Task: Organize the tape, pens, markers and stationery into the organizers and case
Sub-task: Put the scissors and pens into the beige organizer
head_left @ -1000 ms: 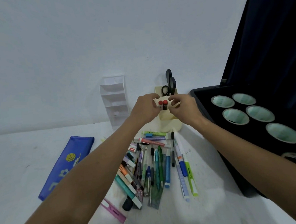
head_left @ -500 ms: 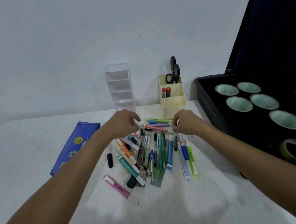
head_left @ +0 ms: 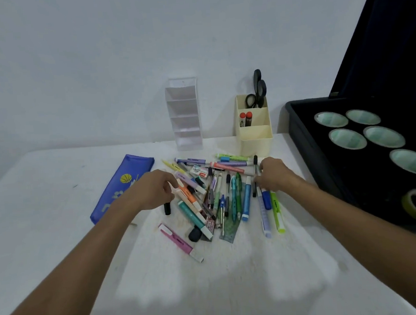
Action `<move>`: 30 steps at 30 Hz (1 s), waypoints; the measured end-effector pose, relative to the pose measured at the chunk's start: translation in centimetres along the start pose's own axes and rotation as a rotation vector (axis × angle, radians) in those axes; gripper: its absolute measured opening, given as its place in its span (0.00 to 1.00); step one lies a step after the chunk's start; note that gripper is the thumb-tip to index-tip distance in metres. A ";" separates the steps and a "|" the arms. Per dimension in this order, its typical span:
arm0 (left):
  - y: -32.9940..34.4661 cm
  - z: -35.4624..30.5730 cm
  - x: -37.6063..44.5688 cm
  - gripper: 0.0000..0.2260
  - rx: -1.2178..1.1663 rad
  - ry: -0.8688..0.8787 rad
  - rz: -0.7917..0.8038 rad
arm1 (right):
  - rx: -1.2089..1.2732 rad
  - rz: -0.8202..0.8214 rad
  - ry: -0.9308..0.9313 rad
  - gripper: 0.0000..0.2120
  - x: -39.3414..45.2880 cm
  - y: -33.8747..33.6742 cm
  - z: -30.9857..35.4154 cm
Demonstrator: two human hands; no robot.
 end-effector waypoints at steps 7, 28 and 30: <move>-0.6 1.5 2.0 0.16 0.034 -0.114 -0.126 | 0.249 0.046 0.127 0.08 -0.1 0.4 -1.0; -3.2 -0.3 5.4 0.30 -0.279 -0.232 -0.178 | 0.694 0.129 0.053 0.07 0.0 -4.5 0.4; -4.7 -3.5 5.7 0.33 -0.346 -0.125 -0.221 | 0.695 0.097 0.011 0.07 0.1 -6.0 0.7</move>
Point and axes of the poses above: each hand's wrist, its own x-axis towards the middle knuckle, its own y-axis out of the palm, z = x × y, the point moved 8 cm from there along x, towards the middle knuckle, and after that the axes turned 8 degrees about -x, right-handed, at the moved point
